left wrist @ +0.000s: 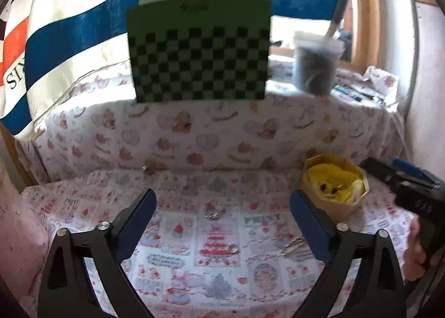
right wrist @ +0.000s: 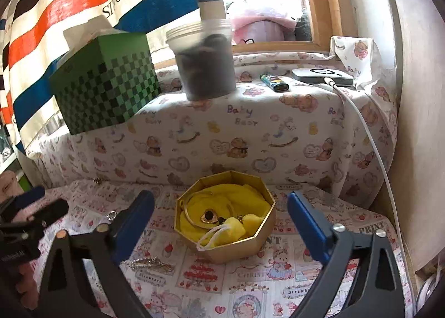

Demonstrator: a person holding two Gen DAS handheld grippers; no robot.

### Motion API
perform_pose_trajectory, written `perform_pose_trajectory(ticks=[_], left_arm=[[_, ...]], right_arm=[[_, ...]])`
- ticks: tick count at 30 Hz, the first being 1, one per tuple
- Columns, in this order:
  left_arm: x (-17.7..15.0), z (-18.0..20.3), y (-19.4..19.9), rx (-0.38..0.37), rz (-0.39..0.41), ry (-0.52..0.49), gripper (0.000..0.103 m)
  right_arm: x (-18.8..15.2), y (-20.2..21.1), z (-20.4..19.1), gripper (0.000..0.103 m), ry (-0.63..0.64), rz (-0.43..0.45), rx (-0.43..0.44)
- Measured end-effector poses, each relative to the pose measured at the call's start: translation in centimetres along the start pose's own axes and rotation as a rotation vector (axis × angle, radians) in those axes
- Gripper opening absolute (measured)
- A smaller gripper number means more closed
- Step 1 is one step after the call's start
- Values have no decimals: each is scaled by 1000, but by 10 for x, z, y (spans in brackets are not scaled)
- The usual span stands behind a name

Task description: Organize jewelry

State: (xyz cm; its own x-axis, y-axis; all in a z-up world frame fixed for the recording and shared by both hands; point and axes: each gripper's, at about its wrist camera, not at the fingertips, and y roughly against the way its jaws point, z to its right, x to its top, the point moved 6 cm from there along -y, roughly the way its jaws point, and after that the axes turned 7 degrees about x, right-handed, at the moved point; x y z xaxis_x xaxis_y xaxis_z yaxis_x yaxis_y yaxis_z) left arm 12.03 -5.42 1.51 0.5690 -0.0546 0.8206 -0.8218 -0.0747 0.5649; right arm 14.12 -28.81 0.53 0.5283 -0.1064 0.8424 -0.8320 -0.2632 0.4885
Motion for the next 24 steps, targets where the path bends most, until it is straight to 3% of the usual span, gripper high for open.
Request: perform_pose_trajectory(ticks=[6, 13, 18, 21, 23, 24], left_arm=[[-15, -3, -23, 27, -119, -16, 97], [-35, 10, -41, -16, -247, -63, 95], [-45, 20, -47, -84, -320, -75, 78], [-46, 17, -49, -57, -326, -67, 65], [-48, 17, -53, -69, -349, -71, 45], [-49, 19, -55, -75, -361, -74, 40]], right_arm=[[-3, -6, 0, 101, 18, -13, -26], [-7, -12, 4, 102, 0, -41, -36], [-9, -15, 5, 102, 11, -48, -62], [-10, -15, 4, 102, 14, -51, -61], [-11, -16, 4, 102, 17, -57, -59], [-11, -16, 4, 102, 17, -60, -59]])
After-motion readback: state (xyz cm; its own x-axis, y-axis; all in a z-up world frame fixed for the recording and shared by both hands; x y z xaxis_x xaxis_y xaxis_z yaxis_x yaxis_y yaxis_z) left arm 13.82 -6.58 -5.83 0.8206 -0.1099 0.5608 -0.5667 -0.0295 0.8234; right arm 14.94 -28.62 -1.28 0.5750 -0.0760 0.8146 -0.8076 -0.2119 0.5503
